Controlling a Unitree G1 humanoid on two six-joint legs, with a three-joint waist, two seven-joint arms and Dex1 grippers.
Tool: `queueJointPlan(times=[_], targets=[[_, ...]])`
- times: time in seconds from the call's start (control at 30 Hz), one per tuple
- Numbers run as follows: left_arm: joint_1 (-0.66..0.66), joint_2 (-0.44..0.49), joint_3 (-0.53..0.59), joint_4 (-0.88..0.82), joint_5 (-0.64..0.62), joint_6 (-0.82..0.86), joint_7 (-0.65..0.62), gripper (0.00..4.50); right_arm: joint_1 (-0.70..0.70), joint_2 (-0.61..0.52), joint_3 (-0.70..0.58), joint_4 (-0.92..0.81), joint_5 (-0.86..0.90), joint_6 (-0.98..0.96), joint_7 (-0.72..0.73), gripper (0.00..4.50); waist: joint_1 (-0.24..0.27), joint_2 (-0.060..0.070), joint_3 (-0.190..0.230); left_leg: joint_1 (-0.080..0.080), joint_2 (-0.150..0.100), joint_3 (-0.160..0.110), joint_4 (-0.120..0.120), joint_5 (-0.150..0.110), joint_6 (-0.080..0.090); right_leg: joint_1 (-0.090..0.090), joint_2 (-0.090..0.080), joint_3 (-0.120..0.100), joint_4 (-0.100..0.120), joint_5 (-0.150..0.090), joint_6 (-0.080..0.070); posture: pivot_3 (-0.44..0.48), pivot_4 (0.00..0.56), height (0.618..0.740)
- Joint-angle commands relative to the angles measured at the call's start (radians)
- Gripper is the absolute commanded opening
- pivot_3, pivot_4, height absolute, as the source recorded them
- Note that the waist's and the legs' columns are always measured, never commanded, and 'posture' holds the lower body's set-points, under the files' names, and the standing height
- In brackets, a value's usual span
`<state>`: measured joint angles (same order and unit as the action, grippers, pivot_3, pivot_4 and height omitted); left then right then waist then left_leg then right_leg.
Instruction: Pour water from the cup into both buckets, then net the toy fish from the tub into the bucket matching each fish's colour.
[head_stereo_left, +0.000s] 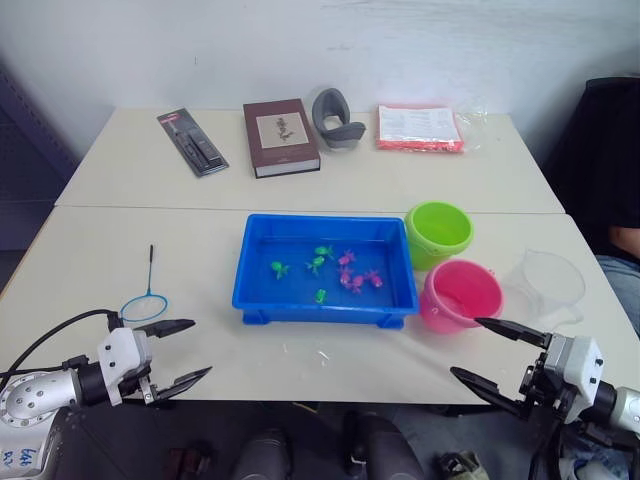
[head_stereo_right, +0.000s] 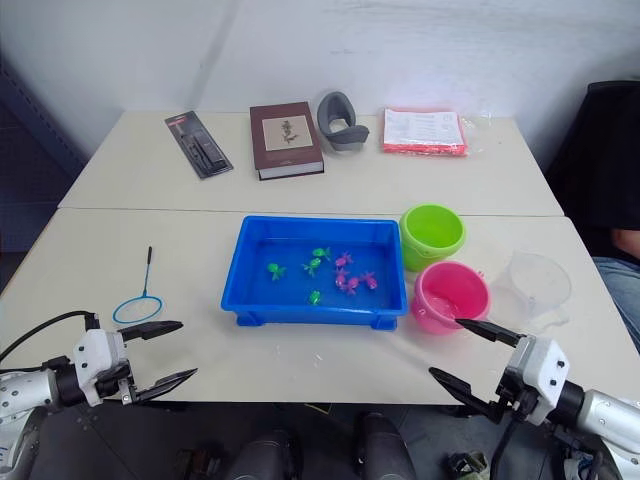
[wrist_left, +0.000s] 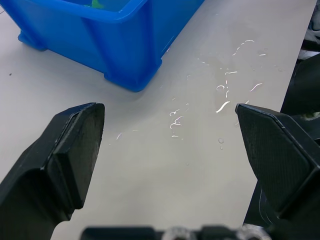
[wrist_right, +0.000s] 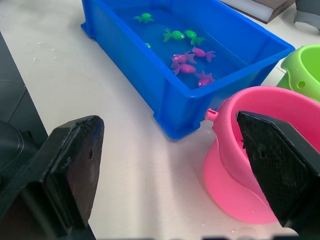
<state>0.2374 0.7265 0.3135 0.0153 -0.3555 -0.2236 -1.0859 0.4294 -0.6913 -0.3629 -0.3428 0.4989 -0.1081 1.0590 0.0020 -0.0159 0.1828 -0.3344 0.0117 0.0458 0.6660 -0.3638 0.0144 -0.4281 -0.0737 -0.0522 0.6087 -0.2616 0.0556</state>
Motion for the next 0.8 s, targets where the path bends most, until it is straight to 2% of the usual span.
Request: queueJointPlan(times=[0.03,0.1,0.13,0.23,0.33,0.4,0.43,0.47,0.67,0.8], targets=[[-0.010,0.039,-0.017,-0.095,-0.090,0.097,-0.048,4.50,0.100,0.096,-0.075,-0.105,0.047,0.005,-0.099,4.49,0.000,0.000,0.000,0.000,0.000,0.000,0.000,0.000,0.000,0.000,0.000,0.000,0.000,0.000,0.000,0.000,0.150,0.740],[-0.030,0.070,-0.057,-0.201,-0.198,0.227,-0.102,4.50,0.228,0.225,-0.151,-0.222,0.084,0.023,-0.244,4.49,0.024,0.001,0.000,-0.002,0.001,-0.001,-0.001,0.000,0.000,-0.001,0.000,-0.002,0.001,-0.001,-0.001,0.000,0.150,0.740],[-0.059,0.068,-0.074,-0.239,-0.231,0.274,-0.095,4.50,0.264,0.299,-0.176,-0.264,0.090,0.032,-0.331,4.49,0.030,0.005,-0.001,-0.002,0.004,-0.003,-0.002,0.001,-0.005,-0.001,0.000,-0.004,0.001,-0.003,-0.003,0.000,0.150,0.740],[-0.149,0.050,-0.108,-0.291,-0.273,0.362,-0.052,4.50,0.282,0.426,-0.214,-0.332,0.109,0.179,-0.615,4.49,0.021,0.011,-0.004,-0.004,0.005,0.000,-0.002,0.000,-0.009,0.000,-0.002,0.001,0.002,-0.005,-0.005,0.000,0.150,0.740],[-0.236,0.022,-0.144,-0.314,-0.289,0.417,-0.025,4.50,0.263,0.443,-0.217,-0.341,0.102,0.241,-0.696,4.49,-0.006,0.010,-0.005,-0.003,0.004,0.004,-0.001,-0.001,-0.011,0.003,-0.003,0.005,0.002,-0.006,-0.007,0.000,0.150,0.740],[-0.292,-0.001,-0.172,-0.321,-0.293,0.447,-0.008,4.50,0.235,0.443,-0.228,-0.305,0.083,0.268,-0.753,4.49,-0.009,0.011,-0.004,-0.001,0.004,0.005,-0.002,0.002,-0.006,0.006,-0.002,0.006,0.002,-0.008,-0.010,0.000,0.150,0.740],[-0.314,-0.012,-0.184,-0.321,-0.289,0.455,-0.004,4.50,0.218,0.443,-0.237,-0.282,0.089,0.295,-0.788,4.49,-0.009,0.011,-0.005,-0.001,0.004,0.005,-0.002,0.003,-0.004,0.005,-0.001,0.006,0.002,-0.007,-0.008,0.000,0.150,0.740],[-0.334,-0.024,-0.196,-0.321,-0.286,0.464,0.000,4.50,0.197,0.440,-0.246,-0.256,0.094,0.315,-0.812,4.49,-0.008,0.011,-0.005,0.000,0.004,0.005,-0.002,0.003,-0.004,0.004,-0.001,0.006,0.003,-0.002,0.000,0.000,0.150,0.740],[-0.393,-0.067,-0.243,-0.311,-0.272,0.490,0.001,4.50,0.074,0.376,-0.252,-0.112,0.092,0.418,-0.859,4.49,-0.005,0.011,-0.004,-0.002,0.004,0.005,-0.001,0.005,-0.005,0.000,0.001,0.005,0.004,-0.002,0.001,0.000,0.150,0.740],[-0.412,-0.073,-0.257,-0.306,-0.264,0.486,-0.013,4.50,0.008,0.347,-0.265,-0.034,0.066,0.418,-0.863,4.49,-0.003,0.011,-0.004,-0.001,0.003,0.006,-0.001,0.006,-0.004,0.001,0.002,0.006,0.004,-0.002,0.001,0.000,0.150,0.740]])
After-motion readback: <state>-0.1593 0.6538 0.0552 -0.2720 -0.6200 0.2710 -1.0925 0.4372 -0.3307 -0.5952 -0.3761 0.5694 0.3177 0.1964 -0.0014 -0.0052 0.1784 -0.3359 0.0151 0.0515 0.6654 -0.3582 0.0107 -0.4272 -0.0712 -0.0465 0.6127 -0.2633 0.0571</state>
